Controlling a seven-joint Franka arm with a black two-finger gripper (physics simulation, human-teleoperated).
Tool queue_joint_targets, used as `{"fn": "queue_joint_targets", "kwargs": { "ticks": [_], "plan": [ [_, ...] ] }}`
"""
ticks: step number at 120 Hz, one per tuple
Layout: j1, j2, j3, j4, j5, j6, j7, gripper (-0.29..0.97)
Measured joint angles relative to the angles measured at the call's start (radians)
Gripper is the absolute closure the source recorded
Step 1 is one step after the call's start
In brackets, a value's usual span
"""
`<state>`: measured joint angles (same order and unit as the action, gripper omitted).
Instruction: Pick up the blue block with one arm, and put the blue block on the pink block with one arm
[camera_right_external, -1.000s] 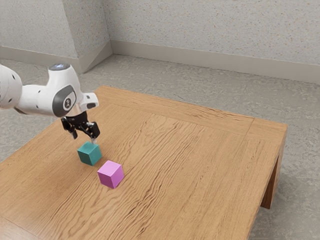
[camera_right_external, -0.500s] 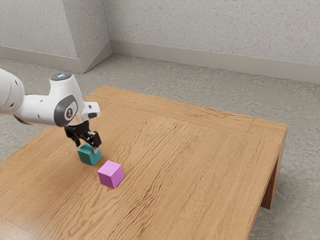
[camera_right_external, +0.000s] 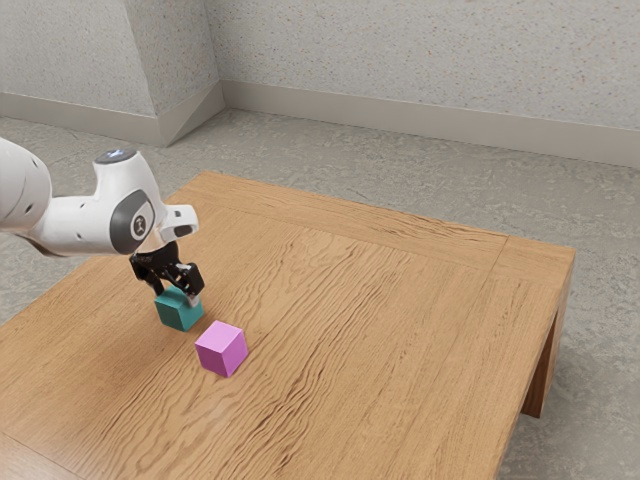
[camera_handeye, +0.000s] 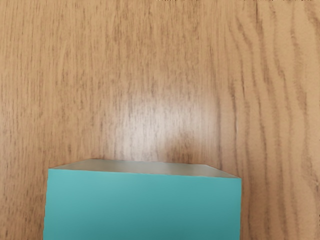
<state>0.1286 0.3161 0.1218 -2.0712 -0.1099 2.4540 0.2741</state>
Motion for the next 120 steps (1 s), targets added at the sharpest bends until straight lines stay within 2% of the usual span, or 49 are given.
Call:
{"fn": "queue_joint_targets", "kwargs": {
  "ticks": [19,36,120],
  "plan": [
    [0.0,0.001,0.005,-0.001,-0.054,0.001,0.039,0.08],
    [0.0,0.001,0.007,-0.002,-0.076,0.001,0.074,0.11],
    [0.009,0.001,0.009,-0.002,-0.084,-0.005,0.217,0.28]
  ]
}}
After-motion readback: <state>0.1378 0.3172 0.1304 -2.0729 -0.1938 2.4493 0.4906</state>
